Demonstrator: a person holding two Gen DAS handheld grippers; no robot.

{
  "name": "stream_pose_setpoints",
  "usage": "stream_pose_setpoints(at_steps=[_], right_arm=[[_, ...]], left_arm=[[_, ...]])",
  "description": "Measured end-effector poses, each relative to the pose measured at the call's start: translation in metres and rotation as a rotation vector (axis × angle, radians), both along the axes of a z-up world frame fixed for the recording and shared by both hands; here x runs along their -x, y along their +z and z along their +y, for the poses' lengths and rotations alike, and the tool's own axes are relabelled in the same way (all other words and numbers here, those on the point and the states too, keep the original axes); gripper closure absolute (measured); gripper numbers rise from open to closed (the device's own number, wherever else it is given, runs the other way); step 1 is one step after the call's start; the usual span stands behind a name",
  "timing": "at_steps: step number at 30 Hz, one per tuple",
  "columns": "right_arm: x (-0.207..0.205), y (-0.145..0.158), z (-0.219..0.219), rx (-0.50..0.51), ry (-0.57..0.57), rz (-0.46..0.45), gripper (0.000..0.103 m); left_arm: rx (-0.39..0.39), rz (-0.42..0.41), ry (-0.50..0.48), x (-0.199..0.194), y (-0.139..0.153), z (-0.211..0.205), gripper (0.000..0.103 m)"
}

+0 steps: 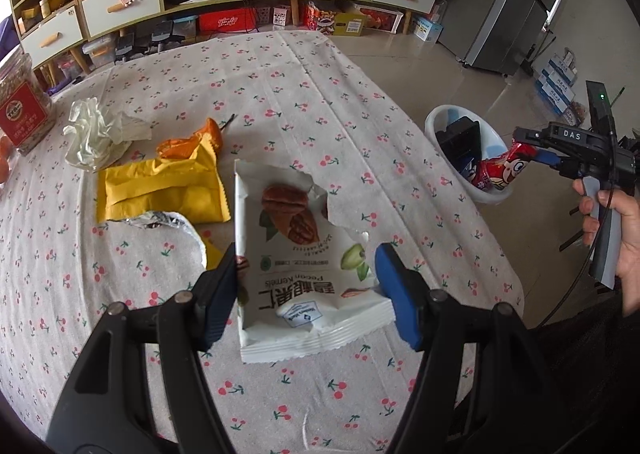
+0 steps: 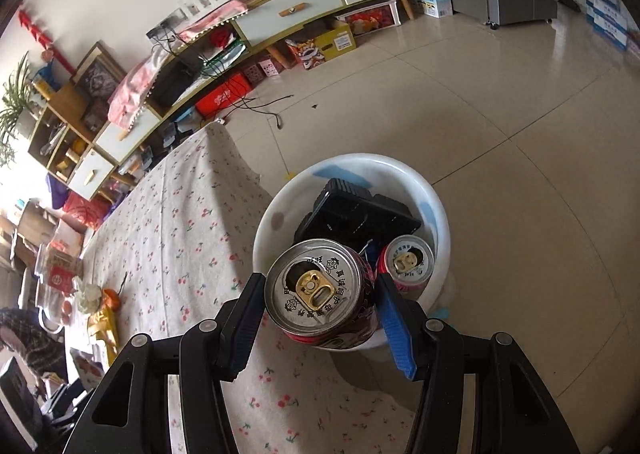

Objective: Collect trash
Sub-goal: 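Open the right tool over the bucket to drop the can while the left tool carries the pecan bag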

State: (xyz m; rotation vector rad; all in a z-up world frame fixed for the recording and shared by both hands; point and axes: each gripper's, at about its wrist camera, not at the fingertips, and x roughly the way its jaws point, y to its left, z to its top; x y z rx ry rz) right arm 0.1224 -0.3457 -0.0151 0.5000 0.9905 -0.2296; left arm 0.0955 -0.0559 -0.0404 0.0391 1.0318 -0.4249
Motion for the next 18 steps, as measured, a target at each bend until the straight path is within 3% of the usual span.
stream_pose_setpoints(at_steps=[6, 8, 10, 18], right_arm=[[-0.015, -0.016, -0.009, -0.024, -0.039, 0.026, 0.045], [-0.014, -0.018, -0.015, -0.060, -0.057, 0.029, 0.038], [-0.008, -0.015, -0.020, -0.074, -0.077, 0.021, 0.031], [0.025, -0.002, -0.038, -0.027, -0.102, 0.027, 0.029]], left_arm=[[0.027, -0.018, -0.057, -0.009, 0.006, -0.033, 0.035], [0.035, -0.013, -0.076, -0.014, 0.006, -0.046, 0.035], [0.039, -0.006, -0.101, -0.020, 0.005, -0.062, 0.035], [0.038, 0.018, -0.219, -0.036, -0.007, -0.139, 0.035]])
